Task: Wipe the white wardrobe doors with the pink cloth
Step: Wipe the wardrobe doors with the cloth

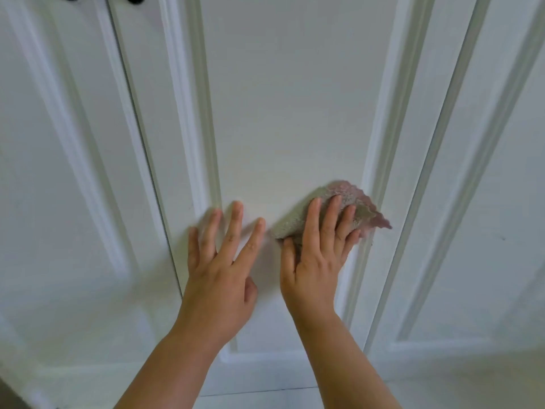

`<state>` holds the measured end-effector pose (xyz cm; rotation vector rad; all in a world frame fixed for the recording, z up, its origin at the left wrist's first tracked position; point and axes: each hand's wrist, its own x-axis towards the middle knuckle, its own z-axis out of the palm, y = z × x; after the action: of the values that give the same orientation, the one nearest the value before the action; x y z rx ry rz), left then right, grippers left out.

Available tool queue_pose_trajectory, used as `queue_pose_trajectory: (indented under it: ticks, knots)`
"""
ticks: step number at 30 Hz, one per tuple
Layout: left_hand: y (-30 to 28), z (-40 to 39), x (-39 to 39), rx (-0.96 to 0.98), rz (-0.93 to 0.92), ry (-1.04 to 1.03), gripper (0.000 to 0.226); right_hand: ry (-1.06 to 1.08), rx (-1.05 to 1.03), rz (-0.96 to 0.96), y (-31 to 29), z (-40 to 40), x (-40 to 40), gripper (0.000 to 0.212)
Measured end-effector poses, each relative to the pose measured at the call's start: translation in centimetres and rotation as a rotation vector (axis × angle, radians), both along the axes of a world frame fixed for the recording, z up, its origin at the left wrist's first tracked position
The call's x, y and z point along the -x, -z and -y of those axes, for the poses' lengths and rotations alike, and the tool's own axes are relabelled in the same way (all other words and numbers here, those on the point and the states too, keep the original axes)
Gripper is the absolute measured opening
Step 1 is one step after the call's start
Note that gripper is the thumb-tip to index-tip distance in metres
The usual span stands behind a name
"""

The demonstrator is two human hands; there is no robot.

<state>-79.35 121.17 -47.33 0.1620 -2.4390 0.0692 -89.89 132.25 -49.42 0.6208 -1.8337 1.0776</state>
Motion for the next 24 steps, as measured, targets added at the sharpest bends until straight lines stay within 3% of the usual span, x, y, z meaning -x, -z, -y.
queue_pose_trajectory:
  ticks: [4, 10, 16, 22, 24]
  knots:
    - [-1.3, 0.4, -0.5, -0.047, -0.057, 0.021, 0.103, -0.111, -0.191, -0.081, 2.4, -0.6, -1.1, 0.065]
    - [-1.6, 0.3, -0.5, -0.125, -0.079, 0.041, 0.098, -0.162, 0.185, 0.245, -0.2, -4.1, -0.2, 0.07]
    - [-1.8, 0.3, -1.6, -0.135, -0.011, 0.082, 0.094, -0.144, 0.143, 0.103, -6.0, -4.2, 1.1, 0.082]
    - [-2.0, 2.8, -4.1, 0.028, 0.114, -0.039, 0.09, 0.234, 0.135, -0.016, -10.7, 1.4, 1.8, 0.066]
    - [-2.5, 3.1, -4.5, 0.051, 0.103, -0.052, 0.082, 0.228, 0.019, -0.122, -9.8, 3.5, 0.9, 0.06]
